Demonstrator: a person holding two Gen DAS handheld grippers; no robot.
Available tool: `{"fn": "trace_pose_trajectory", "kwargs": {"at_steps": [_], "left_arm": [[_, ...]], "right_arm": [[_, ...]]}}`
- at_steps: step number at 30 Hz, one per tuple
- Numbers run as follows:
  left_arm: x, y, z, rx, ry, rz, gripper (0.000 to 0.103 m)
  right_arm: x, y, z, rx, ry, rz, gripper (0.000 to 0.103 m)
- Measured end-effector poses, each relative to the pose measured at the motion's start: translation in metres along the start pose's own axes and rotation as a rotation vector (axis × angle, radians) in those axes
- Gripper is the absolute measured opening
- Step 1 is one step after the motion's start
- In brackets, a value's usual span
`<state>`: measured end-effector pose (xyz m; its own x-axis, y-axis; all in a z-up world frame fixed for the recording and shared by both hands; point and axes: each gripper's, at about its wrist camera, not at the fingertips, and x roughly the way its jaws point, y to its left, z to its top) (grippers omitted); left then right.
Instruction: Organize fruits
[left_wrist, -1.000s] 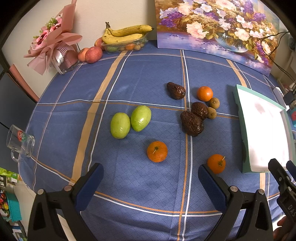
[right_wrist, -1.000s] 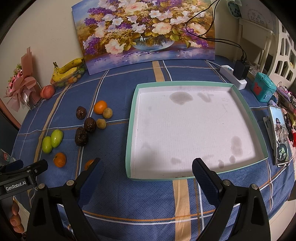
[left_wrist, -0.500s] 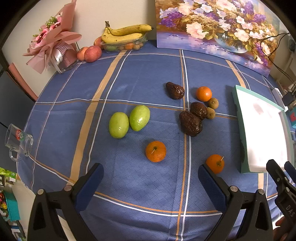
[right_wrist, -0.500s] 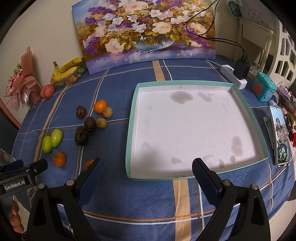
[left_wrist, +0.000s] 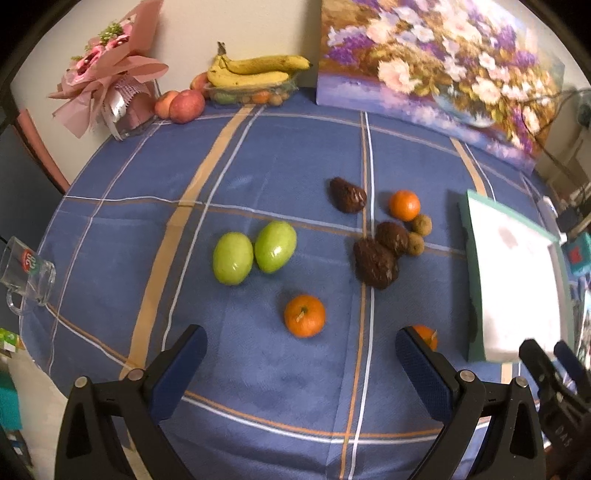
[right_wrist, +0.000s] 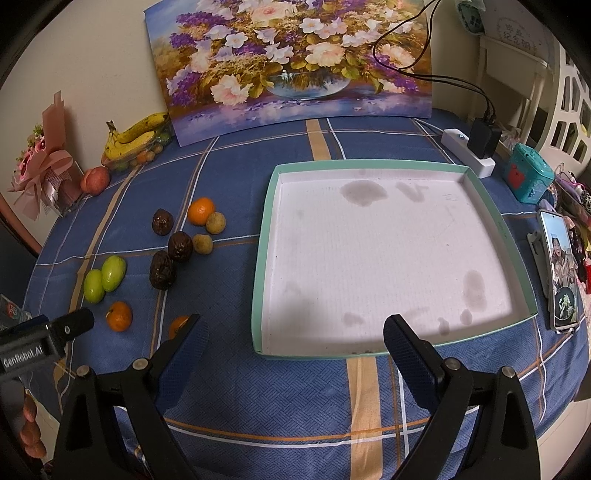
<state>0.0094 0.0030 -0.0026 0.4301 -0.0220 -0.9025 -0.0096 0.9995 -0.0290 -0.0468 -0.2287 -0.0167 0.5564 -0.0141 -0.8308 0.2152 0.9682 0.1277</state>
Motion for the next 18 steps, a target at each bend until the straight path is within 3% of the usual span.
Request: {"fn": "trace_pose_trajectory", "kwargs": {"at_steps": [8, 11, 14, 18], "left_arm": [[-0.001, 0.029, 0.016, -0.137, -0.096, -0.029, 0.103], [-0.003, 0.038, 0.021, -0.154, -0.159, 0.008, 0.103], [0.004, 0.046, 0.024, -0.177, -0.128, -0.022, 0.103], [0.017, 0.042, 0.025, -0.173, -0.081, -0.046, 0.103]], "right_arm": [[-0.002, 0.018, 0.009, -0.037, -0.049, 0.063, 0.096], [0.002, 0.031, 0.016, -0.081, -0.058, 0.093, 0.096], [0.003, 0.046, 0.018, -0.127, -0.079, 0.117, 0.095], [0.015, 0.060, 0.020, -0.174, -0.008, 0.138, 0.081]]}}
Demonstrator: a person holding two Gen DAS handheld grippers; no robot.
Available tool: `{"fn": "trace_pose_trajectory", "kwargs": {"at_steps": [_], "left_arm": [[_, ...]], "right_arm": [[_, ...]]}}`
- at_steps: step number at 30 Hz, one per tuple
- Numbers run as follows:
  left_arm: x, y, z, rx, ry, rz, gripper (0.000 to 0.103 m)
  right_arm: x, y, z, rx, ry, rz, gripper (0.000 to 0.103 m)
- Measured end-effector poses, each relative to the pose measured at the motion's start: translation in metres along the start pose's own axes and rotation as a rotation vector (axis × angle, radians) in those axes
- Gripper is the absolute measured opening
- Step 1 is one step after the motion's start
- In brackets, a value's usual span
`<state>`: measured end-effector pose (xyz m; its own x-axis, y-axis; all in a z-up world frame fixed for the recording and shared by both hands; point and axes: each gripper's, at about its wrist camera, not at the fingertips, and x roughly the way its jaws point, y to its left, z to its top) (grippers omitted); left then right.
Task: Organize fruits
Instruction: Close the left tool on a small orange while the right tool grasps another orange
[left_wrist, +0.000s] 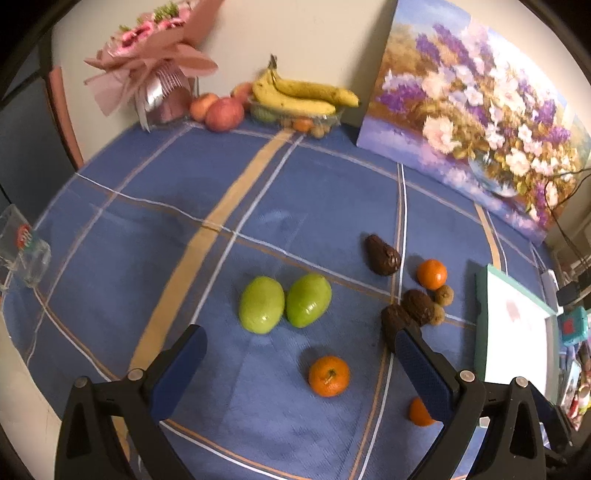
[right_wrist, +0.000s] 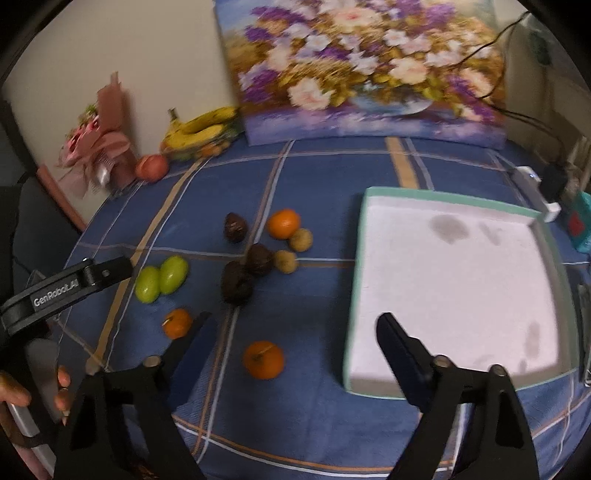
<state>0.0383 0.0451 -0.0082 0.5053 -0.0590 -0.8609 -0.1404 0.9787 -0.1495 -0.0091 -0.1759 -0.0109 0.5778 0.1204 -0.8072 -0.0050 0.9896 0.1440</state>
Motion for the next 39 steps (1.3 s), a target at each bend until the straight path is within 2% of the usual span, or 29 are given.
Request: {"fn": "trace_pose_trajectory", "kwargs": {"at_steps": [4, 6, 10, 15, 20, 25, 33, 36, 39], "left_arm": [[0.019, -0.004, -0.005, -0.017, 0.101, -0.041, 0.101], [0.029, -0.005, -0.007, -0.036, 0.146, -0.063, 0.095], [0.047, -0.009, -0.013, -0.058, 0.225, -0.083, 0.085], [0.057, -0.014, -0.020, -0.047, 0.270, -0.078, 0.082], [0.067, -0.008, -0.026, -0.091, 0.326, -0.098, 0.063], [0.068, -0.001, -0.030, -0.131, 0.331, -0.107, 0.039], [0.055, 0.014, -0.031, -0.171, 0.308, -0.132, 0.036], [0.043, 0.019, -0.028, -0.171, 0.277, -0.152, 0.036], [0.032, 0.015, -0.025, -0.154, 0.243, -0.164, 0.036]], "right_arm": [[0.019, 0.007, 0.003, -0.008, 0.075, 0.014, 0.070], [0.027, 0.007, 0.002, -0.009, 0.120, 0.040, 0.062], [0.042, 0.008, -0.003, 0.004, 0.196, 0.084, 0.060], [0.056, 0.013, -0.011, -0.001, 0.269, 0.101, 0.055], [0.067, 0.018, -0.018, -0.016, 0.321, 0.100, 0.048], [0.066, 0.018, -0.020, -0.016, 0.335, 0.108, 0.037], [0.060, 0.016, -0.016, 0.001, 0.312, 0.117, 0.035], [0.046, 0.013, -0.009, 0.018, 0.270, 0.124, 0.035], [0.032, 0.008, -0.002, 0.032, 0.202, 0.077, 0.035]]}}
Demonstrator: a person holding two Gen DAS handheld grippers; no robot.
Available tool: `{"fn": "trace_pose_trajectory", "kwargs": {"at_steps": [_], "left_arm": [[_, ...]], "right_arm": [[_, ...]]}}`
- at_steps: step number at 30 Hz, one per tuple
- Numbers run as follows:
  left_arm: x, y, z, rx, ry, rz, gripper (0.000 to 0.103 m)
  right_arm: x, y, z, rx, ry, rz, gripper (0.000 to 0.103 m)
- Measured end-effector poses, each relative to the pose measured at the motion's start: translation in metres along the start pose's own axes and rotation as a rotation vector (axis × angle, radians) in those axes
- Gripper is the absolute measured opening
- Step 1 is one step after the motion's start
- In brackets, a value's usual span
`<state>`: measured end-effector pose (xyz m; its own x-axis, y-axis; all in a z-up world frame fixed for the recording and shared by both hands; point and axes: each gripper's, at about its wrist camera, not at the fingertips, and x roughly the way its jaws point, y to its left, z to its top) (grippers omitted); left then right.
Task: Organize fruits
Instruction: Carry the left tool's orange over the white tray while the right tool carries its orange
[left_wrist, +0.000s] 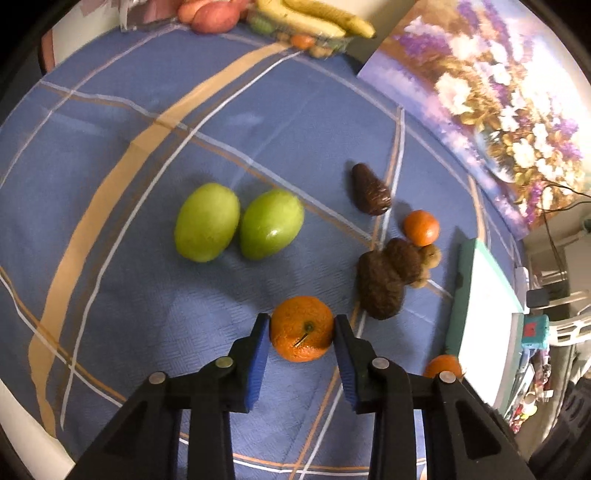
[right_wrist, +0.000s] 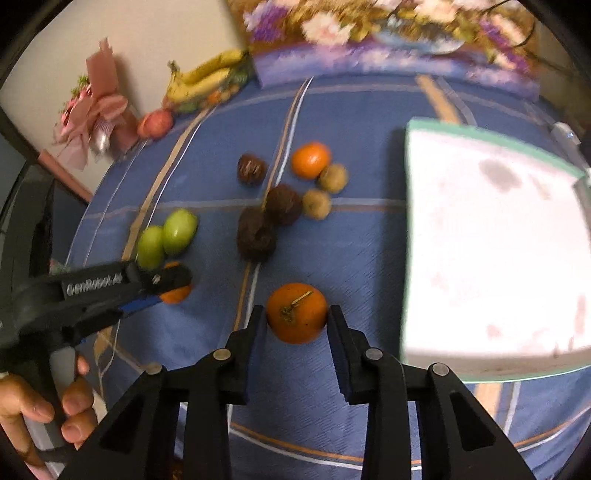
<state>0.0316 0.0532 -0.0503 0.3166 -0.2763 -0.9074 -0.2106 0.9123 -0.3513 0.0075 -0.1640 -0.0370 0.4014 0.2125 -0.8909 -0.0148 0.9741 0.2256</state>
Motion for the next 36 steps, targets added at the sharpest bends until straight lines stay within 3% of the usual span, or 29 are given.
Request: {"fn": "trace_pose_trajectory", "kwargs": {"at_steps": [11, 25, 36], "left_arm": [[-0.026, -0.047, -0.004, 0.117, -0.068, -0.066, 0.036], [0.008, -0.167, 0.002, 0.367, -0.032, -0.047, 0.036], [0.054, -0.249, -0.011, 0.537, 0.014, -0.073, 0.036]], "right_arm": [[-0.046, -0.048, 0.024, 0.101, -0.133, -0.211, 0.035], [-0.080, -0.161, 0.059, 0.393, -0.204, -0.292, 0.035], [-0.080, -0.214, 0.074, 0.483, -0.205, -0.347, 0.035]]}}
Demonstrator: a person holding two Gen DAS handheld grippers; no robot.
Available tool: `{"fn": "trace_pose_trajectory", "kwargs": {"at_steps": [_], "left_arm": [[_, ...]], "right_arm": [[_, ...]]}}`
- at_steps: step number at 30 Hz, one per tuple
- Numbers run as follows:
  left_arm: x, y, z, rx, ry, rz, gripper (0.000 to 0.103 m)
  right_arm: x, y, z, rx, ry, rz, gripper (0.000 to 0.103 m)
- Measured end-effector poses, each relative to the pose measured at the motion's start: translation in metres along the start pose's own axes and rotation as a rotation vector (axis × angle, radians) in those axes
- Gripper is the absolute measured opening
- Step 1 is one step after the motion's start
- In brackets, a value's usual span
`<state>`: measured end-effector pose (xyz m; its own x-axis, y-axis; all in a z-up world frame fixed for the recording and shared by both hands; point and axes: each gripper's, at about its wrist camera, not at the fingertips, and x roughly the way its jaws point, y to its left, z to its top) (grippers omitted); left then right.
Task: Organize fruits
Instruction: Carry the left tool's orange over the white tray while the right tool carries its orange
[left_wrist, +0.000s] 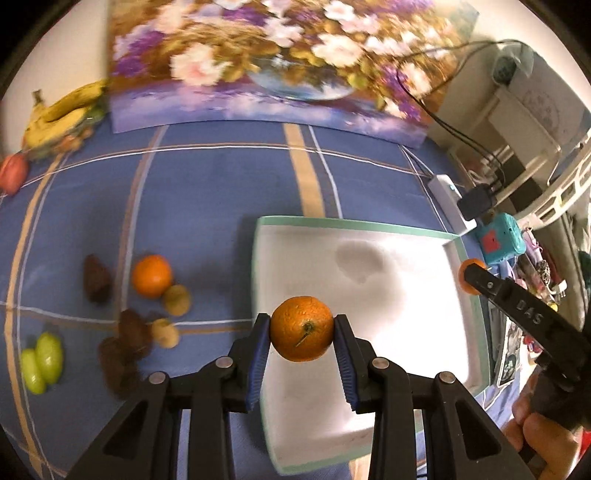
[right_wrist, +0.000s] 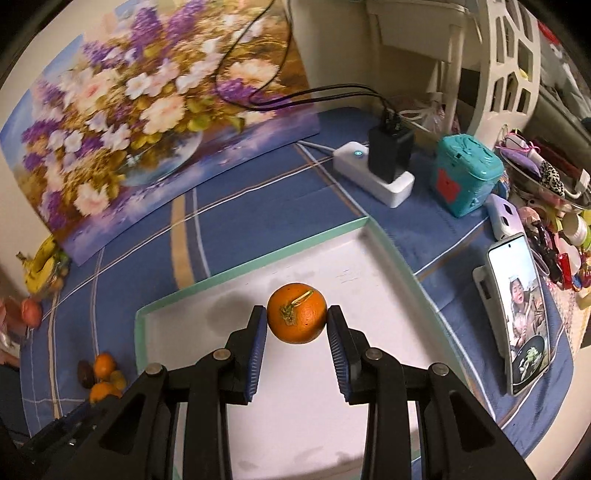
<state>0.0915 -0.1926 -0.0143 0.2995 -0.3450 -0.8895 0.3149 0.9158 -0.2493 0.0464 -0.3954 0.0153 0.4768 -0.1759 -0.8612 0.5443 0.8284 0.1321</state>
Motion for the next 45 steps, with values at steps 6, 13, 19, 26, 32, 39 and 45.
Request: {"fn": "trace_pose_trajectory", "kwargs": {"at_steps": [6, 13, 19, 26, 32, 39, 45], "left_arm": [[0.029, -0.022, 0.004, 0.065, 0.010, -0.009, 0.036], [0.054, -0.030, -0.005, 0.102, 0.051, 0.003, 0.037], [0.067, -0.029, -0.012, 0.105, 0.083, 0.027, 0.037], [0.069, -0.032, -0.014, 0.110, 0.082, 0.035, 0.037], [0.071, -0.031, -0.013, 0.107, 0.083, 0.038, 0.037], [0.072, -0.028, -0.012, 0.096, 0.084, 0.033, 0.037], [0.073, -0.028, -0.012, 0.093, 0.089, 0.033, 0.037]], "right_arm": [[-0.001, -0.012, 0.004, 0.011, -0.014, -0.031, 0.035], [0.019, -0.019, -0.002, 0.020, 0.041, -0.015, 0.035], [0.032, -0.029, -0.007, 0.039, 0.077, -0.041, 0.035], [0.051, -0.037, -0.017, 0.053, 0.138, -0.065, 0.035], [0.056, -0.037, -0.021, 0.042, 0.150, -0.077, 0.035], [0.057, -0.037, -0.020, 0.040, 0.148, -0.080, 0.035], [0.057, -0.038, -0.020, 0.039, 0.148, -0.078, 0.035]]}}
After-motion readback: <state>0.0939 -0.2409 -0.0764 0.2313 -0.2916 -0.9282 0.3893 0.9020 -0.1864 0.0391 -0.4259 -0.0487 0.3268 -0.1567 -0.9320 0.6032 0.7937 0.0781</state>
